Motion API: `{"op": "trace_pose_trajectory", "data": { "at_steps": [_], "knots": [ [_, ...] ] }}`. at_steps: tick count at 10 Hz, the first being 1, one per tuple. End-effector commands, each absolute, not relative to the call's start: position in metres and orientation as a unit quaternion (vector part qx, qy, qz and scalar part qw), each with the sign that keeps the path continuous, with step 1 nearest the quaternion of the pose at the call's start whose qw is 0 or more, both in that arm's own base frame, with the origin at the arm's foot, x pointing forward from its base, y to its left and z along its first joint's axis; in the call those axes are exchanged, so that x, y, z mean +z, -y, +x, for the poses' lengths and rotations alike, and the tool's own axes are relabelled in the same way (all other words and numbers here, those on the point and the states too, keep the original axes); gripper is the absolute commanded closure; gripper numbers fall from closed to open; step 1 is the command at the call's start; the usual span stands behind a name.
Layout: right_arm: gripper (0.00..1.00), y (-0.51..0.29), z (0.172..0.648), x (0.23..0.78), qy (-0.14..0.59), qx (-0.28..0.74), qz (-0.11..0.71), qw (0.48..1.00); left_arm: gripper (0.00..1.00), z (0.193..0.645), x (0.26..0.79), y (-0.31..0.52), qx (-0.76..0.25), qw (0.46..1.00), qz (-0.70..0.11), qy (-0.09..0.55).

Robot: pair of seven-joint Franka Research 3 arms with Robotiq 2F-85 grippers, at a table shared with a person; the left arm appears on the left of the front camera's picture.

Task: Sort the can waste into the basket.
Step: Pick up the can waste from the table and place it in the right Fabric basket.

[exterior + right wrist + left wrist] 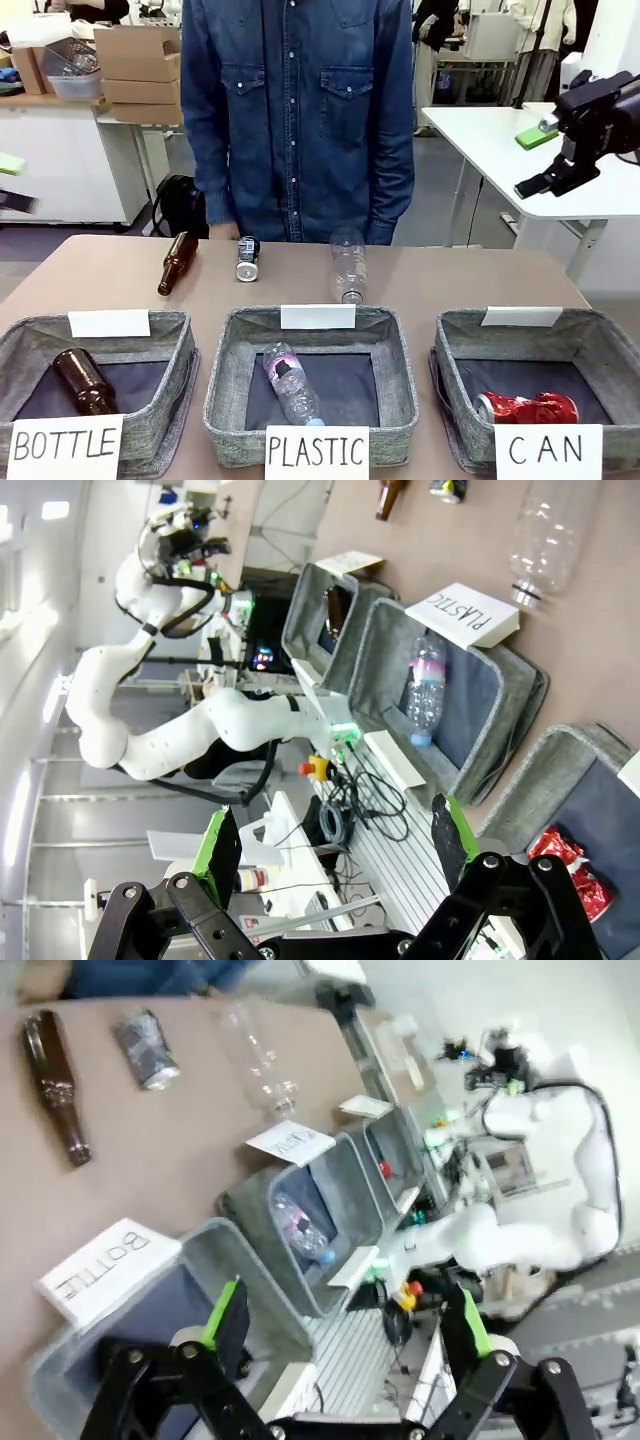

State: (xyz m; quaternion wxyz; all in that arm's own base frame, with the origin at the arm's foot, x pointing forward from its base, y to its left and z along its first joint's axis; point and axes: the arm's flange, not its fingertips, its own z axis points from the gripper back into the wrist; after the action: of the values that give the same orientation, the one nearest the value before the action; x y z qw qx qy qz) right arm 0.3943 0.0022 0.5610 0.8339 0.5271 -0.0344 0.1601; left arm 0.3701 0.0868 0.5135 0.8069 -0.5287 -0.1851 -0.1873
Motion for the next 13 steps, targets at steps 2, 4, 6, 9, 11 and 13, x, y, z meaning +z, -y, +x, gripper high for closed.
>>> {"op": "trace_pose_trajectory", "data": {
  "at_steps": [2,4,6,9,11,13],
  "knots": [
    [0.00,0.000,0.394,0.562,0.036,0.170,0.527,0.832,0.00,0.370,0.513,-0.087,-0.187,0.807,-0.529,0.185],
    [0.00,0.000,0.394,0.562,0.036,0.170,0.527,0.832,0.00,0.370,0.513,-0.087,-0.187,0.807,-0.529,0.185],
    [0.00,0.000,0.394,0.562,0.036,0.170,0.527,0.832,0.00,0.377,0.504,-0.056,-0.199,0.829,-0.496,0.163],
    [0.00,0.000,0.394,0.562,0.036,0.170,0.527,0.832,0.00,0.435,0.507,0.011,-0.157,0.893,-0.404,0.117],
    [0.00,0.000,0.394,0.562,0.036,0.170,0.527,0.832,0.00,0.474,0.500,0.075,-0.155,0.930,-0.323,0.077],
    [0.00,0.000,0.394,0.562,0.036,0.170,0.527,0.832,0.00,0.497,0.481,0.125,-0.153,0.954,-0.250,0.057]
  ]
}}
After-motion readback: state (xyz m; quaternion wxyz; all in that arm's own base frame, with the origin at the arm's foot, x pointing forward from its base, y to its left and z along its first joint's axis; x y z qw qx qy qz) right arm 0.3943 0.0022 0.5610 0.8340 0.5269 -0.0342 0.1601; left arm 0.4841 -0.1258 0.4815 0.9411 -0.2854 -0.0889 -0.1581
